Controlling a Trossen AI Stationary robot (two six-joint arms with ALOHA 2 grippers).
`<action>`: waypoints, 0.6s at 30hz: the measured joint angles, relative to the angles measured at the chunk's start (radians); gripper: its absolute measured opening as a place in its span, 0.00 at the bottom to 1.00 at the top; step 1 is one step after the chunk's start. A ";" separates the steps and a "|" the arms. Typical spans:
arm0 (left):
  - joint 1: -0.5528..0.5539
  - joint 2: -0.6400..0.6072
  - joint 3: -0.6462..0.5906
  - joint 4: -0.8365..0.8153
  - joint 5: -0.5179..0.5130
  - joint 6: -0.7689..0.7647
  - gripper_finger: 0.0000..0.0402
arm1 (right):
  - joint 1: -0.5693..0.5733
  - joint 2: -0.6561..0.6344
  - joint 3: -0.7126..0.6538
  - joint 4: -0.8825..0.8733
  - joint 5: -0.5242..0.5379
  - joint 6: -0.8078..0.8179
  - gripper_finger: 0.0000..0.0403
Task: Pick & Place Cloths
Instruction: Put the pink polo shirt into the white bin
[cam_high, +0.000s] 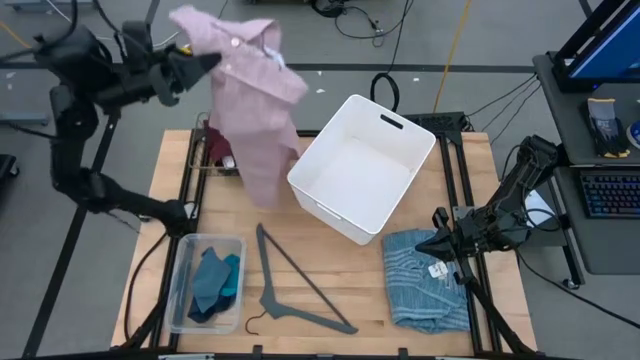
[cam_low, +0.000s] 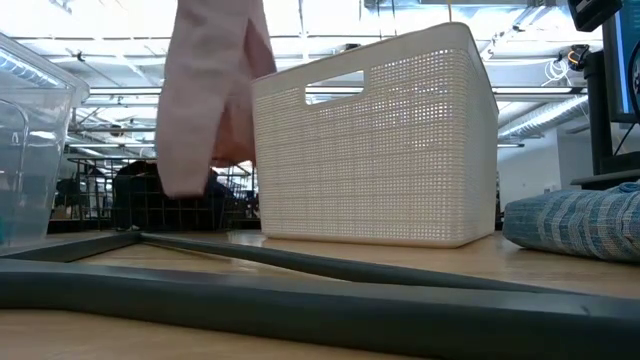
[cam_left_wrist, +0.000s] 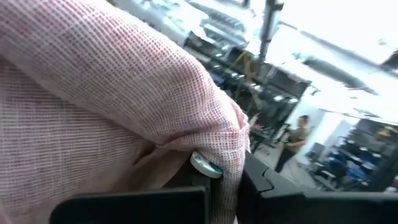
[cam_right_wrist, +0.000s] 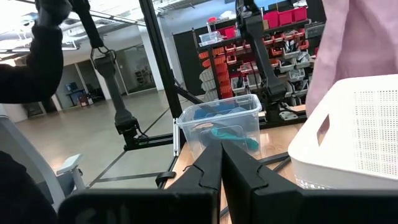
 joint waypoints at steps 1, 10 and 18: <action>0.000 0.032 0.049 0.002 0.015 0.001 0.04 | 0.000 0.000 0.000 0.000 0.000 0.000 0.00; 0.040 0.158 0.157 0.285 0.152 -0.045 0.04 | 0.000 0.001 0.000 0.002 0.013 -0.018 0.00; 0.074 0.182 0.167 0.600 0.158 -0.059 0.04 | 0.000 0.003 0.000 0.002 0.022 -0.018 0.00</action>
